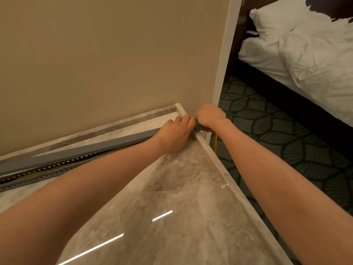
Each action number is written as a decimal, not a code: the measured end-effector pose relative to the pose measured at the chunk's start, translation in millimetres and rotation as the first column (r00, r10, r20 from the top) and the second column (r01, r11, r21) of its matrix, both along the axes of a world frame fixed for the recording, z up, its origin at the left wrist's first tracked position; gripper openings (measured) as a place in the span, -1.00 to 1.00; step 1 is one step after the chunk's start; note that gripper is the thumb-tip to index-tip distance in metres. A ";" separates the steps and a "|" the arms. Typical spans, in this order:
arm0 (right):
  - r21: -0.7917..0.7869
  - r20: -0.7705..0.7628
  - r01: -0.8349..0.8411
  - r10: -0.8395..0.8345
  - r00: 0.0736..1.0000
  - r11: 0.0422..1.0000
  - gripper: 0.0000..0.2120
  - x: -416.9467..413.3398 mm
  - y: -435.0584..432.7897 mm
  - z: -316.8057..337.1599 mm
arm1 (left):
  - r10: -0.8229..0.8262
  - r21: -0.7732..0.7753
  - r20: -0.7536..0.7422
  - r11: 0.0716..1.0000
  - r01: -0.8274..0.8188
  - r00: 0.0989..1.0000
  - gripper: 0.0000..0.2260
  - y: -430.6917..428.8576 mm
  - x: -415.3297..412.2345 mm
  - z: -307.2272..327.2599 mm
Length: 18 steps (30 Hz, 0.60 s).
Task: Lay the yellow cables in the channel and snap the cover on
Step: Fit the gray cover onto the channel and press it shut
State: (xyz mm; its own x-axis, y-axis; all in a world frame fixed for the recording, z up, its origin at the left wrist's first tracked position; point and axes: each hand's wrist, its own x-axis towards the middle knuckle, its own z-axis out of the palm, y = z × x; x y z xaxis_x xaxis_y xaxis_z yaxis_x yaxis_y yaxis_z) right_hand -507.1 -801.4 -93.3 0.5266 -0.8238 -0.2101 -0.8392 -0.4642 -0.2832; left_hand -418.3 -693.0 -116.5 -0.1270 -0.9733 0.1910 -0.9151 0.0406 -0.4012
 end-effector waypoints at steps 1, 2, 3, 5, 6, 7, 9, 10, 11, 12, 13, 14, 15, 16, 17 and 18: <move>0.019 -0.017 -0.012 0.012 1.000 1.000 -0.64 0.4 -0.6 0.7 | -0.010 0.000 0.054 1.000 0.010 0.999 -0.69 1.0 3.8 -4.3; 0.031 -0.041 -0.030 0.031 0.999 0.999 -0.63 0.7 -0.9 2.0 | 0.000 0.003 0.062 1.000 0.000 0.998 -0.73 1.6 6.5 -5.9; 0.038 -0.070 -0.049 0.051 0.996 0.998 -0.62 0.6 -1.1 3.4 | 0.007 -0.016 0.079 1.000 -0.005 0.997 -0.76 1.1 10.9 -12.0; -0.012 -0.146 -0.102 0.099 0.984 0.995 -0.67 0.4 3.2 8.0 | 0.013 -0.008 0.097 1.000 -0.012 0.995 -0.69 2.1 10.2 -1.8; -0.110 -0.170 -0.141 0.121 0.978 0.984 -0.72 -1.4 5.7 9.4 | 0.001 -0.003 0.127 1.000 -0.001 0.992 -0.64 3.0 10.2 2.0; -0.253 -0.159 -0.176 0.138 0.978 0.951 -0.75 -4.6 10.0 10.5 | -0.030 0.025 0.120 0.999 0.028 0.992 -0.64 1.5 11.4 5.4; -0.465 -0.075 -0.254 0.248 0.966 0.848 -0.76 -15.3 19.1 8.1 | -0.002 0.197 0.004 0.980 0.001 1.000 -0.71 -1.7 13.5 11.6; -0.464 0.023 -0.277 0.324 0.946 0.841 -0.74 -21.4 23.5 5.0 | 0.032 0.239 -0.079 0.971 -0.012 0.996 -0.70 -3.1 15.0 17.5; -0.405 0.112 -0.325 0.399 0.910 0.855 -0.72 -29.2 27.2 1.4 | 0.063 0.268 -0.157 0.963 -0.019 0.986 -0.68 -5.0 17.0 22.5; -0.334 0.165 -0.393 0.464 0.870 0.857 -0.70 -35.7 28.8 -2.6 | 0.097 0.304 -0.226 0.952 -0.025 0.969 -0.65 -5.2 18.6 28.0; -0.276 0.162 -0.456 0.508 0.846 0.846 -0.62 -40.0 28.2 -5.0 | 0.144 0.362 -0.286 0.932 -0.032 0.947 -0.62 -6.5 22.2 31.0; -0.246 0.122 -0.494 0.532 0.838 0.834 -0.52 -41.7 25.7 -6.6 | 0.180 0.412 -0.335 0.911 -0.028 0.925 -0.61 -7.9 24.0 34.1; -0.247 0.072 -0.509 0.539 0.839 0.825 -0.49 -41.4 22.3 -6.5 | 0.215 0.453 -0.370 0.891 -0.026 0.904 -0.63 -10.3 26.2 35.1; -0.274 0.028 -0.514 0.541 0.841 0.813 -0.52 -38.9 20.0 -5.3 | 0.231 0.466 -0.392 0.884 -0.024 0.890 -0.66 -11.0 26.8 36.8; -0.298 0.002 -0.511 0.536 0.844 0.806 -0.56 -35.3 19.4 -4.2 | 0.246 0.462 -0.413 0.886 -0.031 0.877 -0.69 -10.8 26.1 38.0; -0.317 -0.006 -0.508 0.534 0.846 0.801 -0.59 -31.4 19.6 -2.9 | 0.253 0.432 -0.436 0.901 -0.045 0.864 -0.72 -9.3 24.5 38.0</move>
